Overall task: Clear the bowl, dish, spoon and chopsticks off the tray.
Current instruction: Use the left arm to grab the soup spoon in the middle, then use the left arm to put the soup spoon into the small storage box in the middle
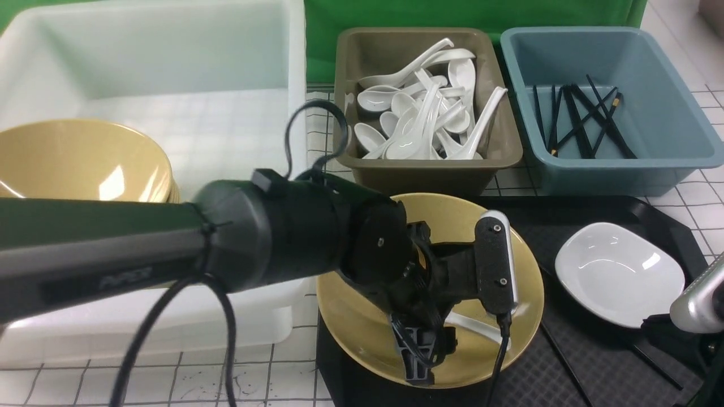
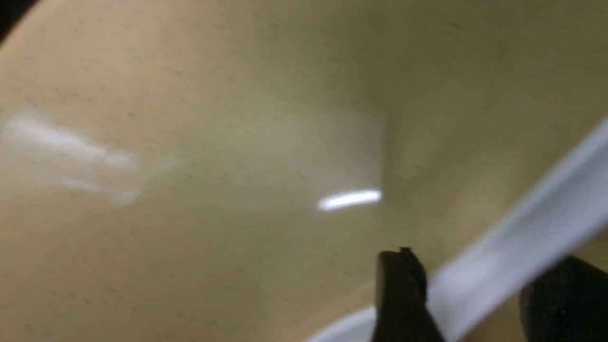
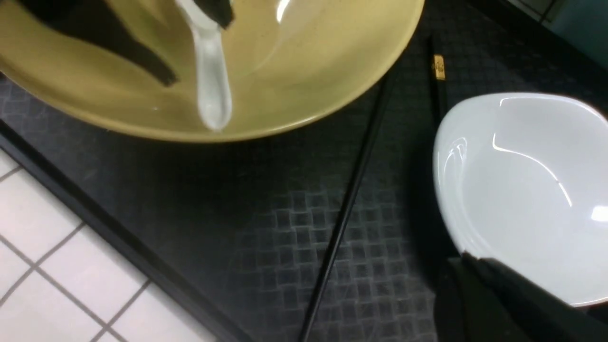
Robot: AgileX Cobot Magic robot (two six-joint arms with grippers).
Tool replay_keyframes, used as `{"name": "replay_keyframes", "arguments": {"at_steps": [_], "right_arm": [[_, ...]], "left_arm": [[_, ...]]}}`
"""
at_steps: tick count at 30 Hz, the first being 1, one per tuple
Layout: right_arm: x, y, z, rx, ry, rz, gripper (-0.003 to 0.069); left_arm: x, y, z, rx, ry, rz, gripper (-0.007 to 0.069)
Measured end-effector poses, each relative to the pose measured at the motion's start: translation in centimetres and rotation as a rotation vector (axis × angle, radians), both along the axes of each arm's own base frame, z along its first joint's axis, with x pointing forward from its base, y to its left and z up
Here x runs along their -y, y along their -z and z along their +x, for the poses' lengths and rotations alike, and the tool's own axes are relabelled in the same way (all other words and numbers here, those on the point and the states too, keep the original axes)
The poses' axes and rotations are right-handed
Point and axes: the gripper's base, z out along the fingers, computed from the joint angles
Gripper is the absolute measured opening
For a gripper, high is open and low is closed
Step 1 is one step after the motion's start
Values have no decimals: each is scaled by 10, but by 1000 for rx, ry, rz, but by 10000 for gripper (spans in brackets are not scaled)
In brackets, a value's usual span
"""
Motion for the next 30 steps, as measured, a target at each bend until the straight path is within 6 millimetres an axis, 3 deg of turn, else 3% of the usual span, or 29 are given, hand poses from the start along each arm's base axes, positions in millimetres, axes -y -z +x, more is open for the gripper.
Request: {"name": "replay_keyframes", "arguments": {"at_steps": [1,6,10,12,16,18,21,23,25,30], "right_arm": [[0,0,0,0,0,0,37],[0,0,0,0,0,0,38],[0,0,0,0,0,0,38],[0,0,0,7,1,2,38],[0,-2,2,29,4,11,38],[-1,-3,2,33,7,15,38],[-1,-3,3,35,14,23,38],[-1,-3,3,37,16,26,38],[-1,-3,3,36,20,30,38],[-1,-3,3,35,23,33,38]], "left_arm": [[0,0,0,4,-1,-3,280],[4,0,5,48,-9,-34,63],[5,-26,7,87,-27,-93,26],[6,-55,16,132,-66,-171,26],[-2,-98,58,229,-243,-365,26],[-7,-105,84,237,-359,-460,26],[-14,-98,128,178,-531,-562,28],[-16,-93,141,155,-571,-576,39],[-20,-78,161,116,-605,-560,105],[-27,-82,158,-54,-570,-420,355]]}}
